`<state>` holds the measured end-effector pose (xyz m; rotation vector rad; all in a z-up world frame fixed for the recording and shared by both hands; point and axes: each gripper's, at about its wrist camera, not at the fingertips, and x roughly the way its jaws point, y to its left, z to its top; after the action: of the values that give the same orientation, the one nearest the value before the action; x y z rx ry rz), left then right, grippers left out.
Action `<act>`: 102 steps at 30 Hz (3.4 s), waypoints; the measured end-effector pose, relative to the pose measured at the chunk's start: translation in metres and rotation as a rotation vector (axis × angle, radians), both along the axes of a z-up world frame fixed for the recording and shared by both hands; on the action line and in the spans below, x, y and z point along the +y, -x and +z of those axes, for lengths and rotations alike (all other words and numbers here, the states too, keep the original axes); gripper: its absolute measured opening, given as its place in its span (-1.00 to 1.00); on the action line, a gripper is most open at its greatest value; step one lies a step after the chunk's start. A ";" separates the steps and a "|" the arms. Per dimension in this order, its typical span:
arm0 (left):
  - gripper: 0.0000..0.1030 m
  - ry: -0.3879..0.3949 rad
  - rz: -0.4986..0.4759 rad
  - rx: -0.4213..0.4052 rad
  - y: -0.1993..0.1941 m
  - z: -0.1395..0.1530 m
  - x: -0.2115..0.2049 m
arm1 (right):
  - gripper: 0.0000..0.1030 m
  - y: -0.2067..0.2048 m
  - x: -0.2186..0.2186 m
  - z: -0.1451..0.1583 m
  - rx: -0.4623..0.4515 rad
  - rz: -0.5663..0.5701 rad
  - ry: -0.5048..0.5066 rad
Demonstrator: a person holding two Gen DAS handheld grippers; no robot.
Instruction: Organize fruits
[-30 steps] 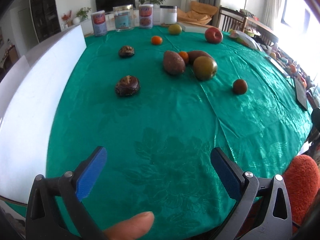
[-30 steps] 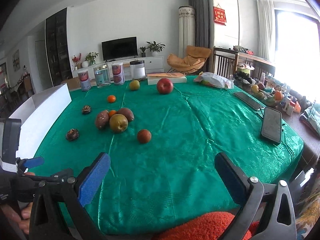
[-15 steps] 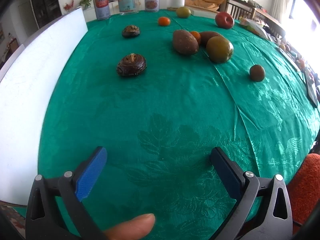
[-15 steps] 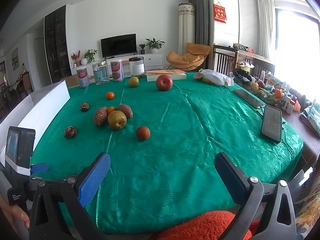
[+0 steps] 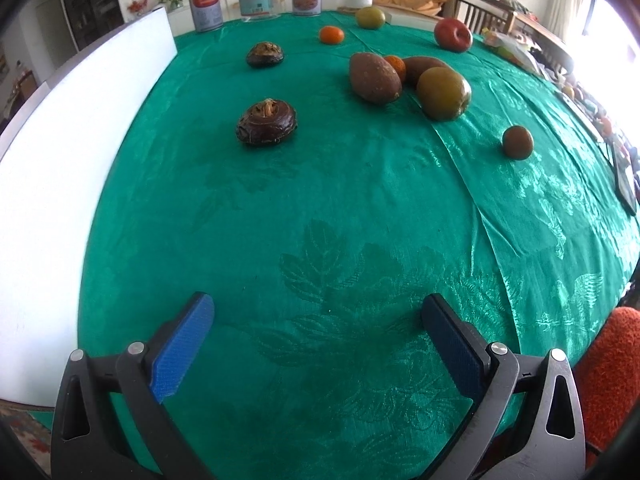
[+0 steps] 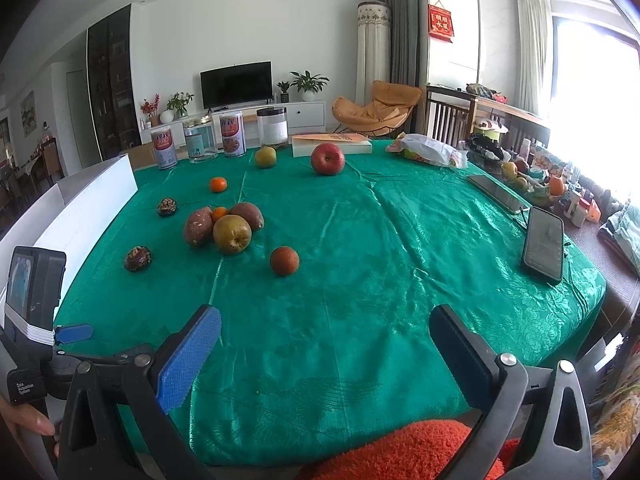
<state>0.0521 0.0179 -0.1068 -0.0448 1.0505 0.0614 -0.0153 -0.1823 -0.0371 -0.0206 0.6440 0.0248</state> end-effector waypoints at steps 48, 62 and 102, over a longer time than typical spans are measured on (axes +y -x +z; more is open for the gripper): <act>0.99 0.073 0.043 -0.562 0.064 0.088 0.008 | 1.00 0.003 0.003 0.002 -0.011 0.013 0.011; 0.99 0.061 0.040 -0.546 0.065 0.087 0.008 | 1.00 0.003 0.003 0.003 -0.016 0.016 0.011; 0.99 0.037 0.032 -0.485 0.057 0.076 0.006 | 1.00 0.003 0.005 0.002 -0.014 0.019 0.009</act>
<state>-0.0052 0.0237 -0.0313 -0.1043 0.5662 0.0568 -0.0186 -0.1773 -0.0349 -0.0356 0.6295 0.0401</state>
